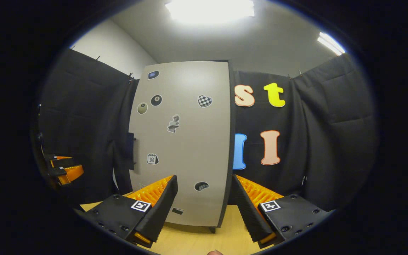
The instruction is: Open the cabinet door with the right hand, grasp the bottle in the cabinet with the left hand and place it on the coaster, then close the cabinet door with the right hand.
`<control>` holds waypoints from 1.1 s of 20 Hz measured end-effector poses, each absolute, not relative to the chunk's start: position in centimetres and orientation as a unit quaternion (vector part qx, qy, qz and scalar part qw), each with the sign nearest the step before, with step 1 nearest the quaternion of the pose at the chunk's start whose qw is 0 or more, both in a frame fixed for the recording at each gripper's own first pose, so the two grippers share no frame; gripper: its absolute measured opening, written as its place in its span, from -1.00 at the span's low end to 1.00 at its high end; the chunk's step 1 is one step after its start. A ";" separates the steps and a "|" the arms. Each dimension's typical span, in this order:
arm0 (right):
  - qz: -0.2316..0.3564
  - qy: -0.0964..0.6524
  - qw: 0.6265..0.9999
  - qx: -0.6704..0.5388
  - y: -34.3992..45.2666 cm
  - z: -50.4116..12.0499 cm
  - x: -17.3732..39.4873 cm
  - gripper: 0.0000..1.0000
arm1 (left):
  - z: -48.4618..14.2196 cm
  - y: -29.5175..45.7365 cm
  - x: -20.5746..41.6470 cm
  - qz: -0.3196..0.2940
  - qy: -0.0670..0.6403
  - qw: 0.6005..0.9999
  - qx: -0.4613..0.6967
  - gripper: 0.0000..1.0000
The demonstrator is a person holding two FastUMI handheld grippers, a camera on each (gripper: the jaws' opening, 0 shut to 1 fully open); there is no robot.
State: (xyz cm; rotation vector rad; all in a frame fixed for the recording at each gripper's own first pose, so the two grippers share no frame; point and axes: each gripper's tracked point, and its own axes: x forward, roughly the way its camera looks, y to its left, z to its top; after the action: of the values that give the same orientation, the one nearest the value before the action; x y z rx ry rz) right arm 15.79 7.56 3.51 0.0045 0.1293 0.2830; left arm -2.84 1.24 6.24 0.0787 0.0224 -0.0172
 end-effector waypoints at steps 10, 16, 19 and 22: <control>0.099 0.083 0.991 0.016 -1.6 1.1 12.0 0.92 | 8.0 -1.8 -5.1 -0.003 0.009 0.998 0.064 0.80; 0.080 0.071 0.994 0.012 -1.5 1.8 10.2 0.92 | 8.0 0.9 -5.9 0.003 0.011 0.997 0.071 0.76; 0.074 0.067 0.995 0.007 -0.9 2.1 9.9 0.86 | 8.1 2.5 -5.9 0.008 0.012 0.997 0.074 0.76; 0.072 0.068 0.995 0.006 -0.2 2.1 9.5 0.92 | 8.3 3.7 -5.8 0.010 0.010 0.997 0.071 0.76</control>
State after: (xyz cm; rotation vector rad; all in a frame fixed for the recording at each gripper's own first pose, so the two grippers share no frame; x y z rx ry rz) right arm 9.51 -0.21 2.09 0.0117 0.1355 0.1448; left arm -5.83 3.71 8.28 0.1414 0.0200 0.0205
